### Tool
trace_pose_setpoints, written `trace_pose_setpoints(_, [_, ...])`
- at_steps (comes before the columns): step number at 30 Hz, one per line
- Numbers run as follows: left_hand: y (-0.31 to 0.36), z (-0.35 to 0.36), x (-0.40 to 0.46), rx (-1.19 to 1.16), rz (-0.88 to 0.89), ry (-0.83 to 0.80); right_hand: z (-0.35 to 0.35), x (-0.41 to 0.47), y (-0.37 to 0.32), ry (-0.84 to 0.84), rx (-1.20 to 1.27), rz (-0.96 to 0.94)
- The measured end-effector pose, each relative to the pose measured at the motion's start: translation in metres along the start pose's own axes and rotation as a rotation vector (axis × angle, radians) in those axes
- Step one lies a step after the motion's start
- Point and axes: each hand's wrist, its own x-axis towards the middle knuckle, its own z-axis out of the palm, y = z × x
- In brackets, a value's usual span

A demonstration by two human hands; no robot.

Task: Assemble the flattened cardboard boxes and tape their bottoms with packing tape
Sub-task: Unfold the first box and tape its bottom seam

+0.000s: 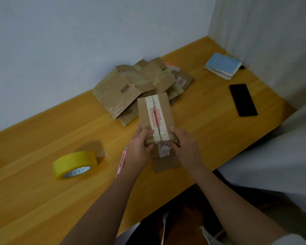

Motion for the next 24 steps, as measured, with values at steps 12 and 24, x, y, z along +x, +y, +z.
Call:
trace_pose_setpoints(12, [-0.029,-0.100,-0.023,0.052,-0.171,-0.121,-0.016,0.001,-0.067,0.183,-0.123,-0.045])
trace_pose_setpoints(24, [-0.111,-0.176,-0.068,0.306,-0.518,-0.104,0.135,0.023,-0.127,-0.555,-0.107,-0.158])
